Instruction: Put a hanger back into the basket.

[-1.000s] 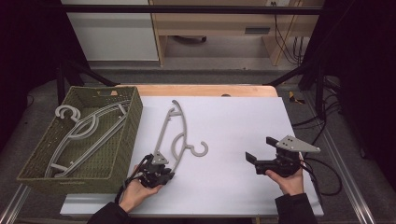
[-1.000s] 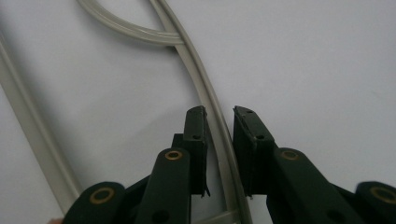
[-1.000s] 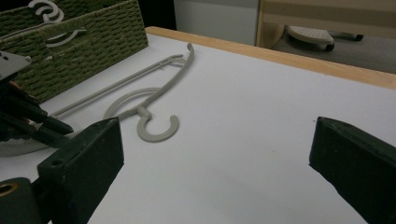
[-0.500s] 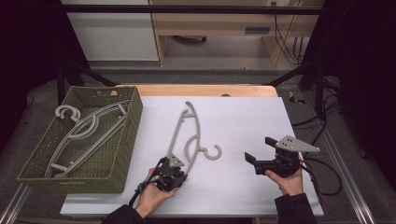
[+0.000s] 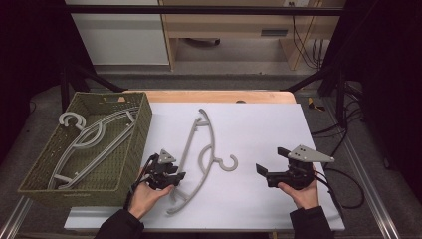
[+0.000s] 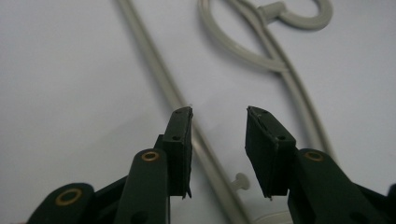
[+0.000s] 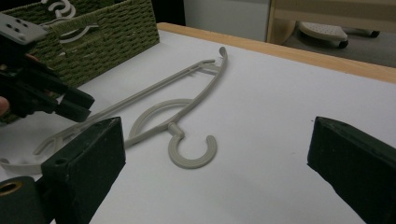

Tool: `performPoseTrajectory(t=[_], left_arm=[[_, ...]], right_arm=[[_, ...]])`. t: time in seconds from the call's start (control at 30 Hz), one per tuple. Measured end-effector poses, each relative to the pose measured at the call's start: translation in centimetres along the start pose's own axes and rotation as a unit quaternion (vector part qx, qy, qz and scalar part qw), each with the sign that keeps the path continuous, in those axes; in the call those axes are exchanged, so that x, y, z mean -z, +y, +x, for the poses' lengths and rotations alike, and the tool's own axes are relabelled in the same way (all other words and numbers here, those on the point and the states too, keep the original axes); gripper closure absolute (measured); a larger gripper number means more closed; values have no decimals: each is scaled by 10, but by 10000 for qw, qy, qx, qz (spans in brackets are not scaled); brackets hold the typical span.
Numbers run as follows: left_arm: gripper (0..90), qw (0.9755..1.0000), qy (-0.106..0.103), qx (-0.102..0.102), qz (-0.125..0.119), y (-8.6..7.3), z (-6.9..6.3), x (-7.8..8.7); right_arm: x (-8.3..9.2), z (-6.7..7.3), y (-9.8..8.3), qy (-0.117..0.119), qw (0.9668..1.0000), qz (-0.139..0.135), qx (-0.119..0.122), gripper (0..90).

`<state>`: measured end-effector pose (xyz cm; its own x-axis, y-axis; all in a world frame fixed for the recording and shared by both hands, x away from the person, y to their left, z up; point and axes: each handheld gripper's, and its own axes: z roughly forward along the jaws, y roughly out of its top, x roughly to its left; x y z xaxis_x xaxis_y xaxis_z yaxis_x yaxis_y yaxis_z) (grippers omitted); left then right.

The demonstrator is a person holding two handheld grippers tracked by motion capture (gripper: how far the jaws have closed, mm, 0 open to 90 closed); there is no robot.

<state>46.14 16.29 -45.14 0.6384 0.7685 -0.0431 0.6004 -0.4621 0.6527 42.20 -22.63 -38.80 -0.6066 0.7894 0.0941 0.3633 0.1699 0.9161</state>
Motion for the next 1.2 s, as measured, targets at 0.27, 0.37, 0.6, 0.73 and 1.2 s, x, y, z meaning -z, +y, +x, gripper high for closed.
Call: performPoseTrajectory(t=[0.27, 0.37, 0.6, 0.73, 1.2], left_arm=[[708, 9995, 75, 167, 266, -4, -1, -10], [719, 9991, 121, 235, 322, -5, -3, -11], [757, 9988, 323, 166, 336, -8, -9, -10], [761, 9988, 324, 201, 308, -10, -13, -9], [758, 9994, 176, 175, 229, -14, -14, -4]], right_arm=[[-19, 24, 2, 36, 9998, 194, -15, 87], [-32, 38, 1, 34, 9993, 376, 15, 100], [-70, 69, -9, 150, 9964, 833, 27, 111], [-89, 79, -17, 143, 9942, 1064, -85, 131], [-147, 106, -38, 74, 9846, 1706, -376, 211]])
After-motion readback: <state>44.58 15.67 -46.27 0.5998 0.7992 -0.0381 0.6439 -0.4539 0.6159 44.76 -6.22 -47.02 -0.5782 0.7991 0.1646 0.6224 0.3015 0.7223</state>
